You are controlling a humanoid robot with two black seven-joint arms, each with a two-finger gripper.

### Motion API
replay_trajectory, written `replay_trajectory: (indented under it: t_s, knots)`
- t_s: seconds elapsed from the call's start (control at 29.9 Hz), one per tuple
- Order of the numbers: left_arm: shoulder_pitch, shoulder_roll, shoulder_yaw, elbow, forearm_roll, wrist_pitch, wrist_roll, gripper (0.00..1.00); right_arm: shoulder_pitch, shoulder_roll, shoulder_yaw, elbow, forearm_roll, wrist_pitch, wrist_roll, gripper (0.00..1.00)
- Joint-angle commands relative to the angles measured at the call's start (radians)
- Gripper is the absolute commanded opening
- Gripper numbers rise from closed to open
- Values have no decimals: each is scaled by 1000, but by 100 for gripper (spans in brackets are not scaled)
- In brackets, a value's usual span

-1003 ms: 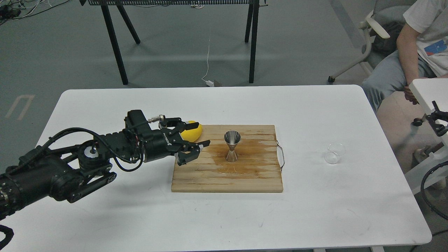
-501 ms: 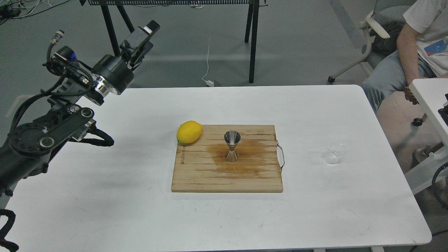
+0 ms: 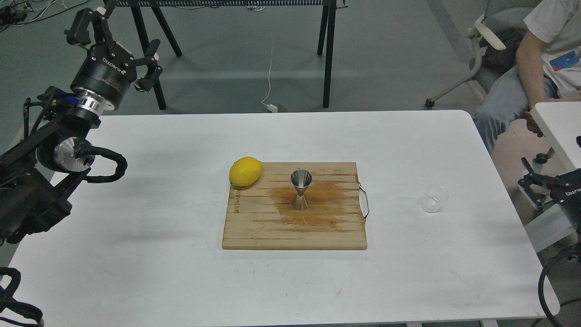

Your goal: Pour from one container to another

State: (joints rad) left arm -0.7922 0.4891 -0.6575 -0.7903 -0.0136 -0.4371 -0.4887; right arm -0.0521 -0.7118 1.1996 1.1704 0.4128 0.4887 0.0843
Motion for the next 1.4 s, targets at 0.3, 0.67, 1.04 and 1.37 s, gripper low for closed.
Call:
replay_trajectory:
  t_s: [0.3,0.67,1.04,1.37]
  knots:
    - [8,-37,1,0,-31,-8,0,100,-147,202,-29,74,24,0,-6,99]
    - [22,-29,1,0,-31,-9,0,100,-97,350,-23,66,61,-137,-56,97]
    - [27,-27,6,0,-31,-11,0,100,-28,353,-8,49,90,-386,-152,100]
    - [27,-29,9,3,-29,-11,0,100,58,416,-8,-66,119,-450,-152,100]
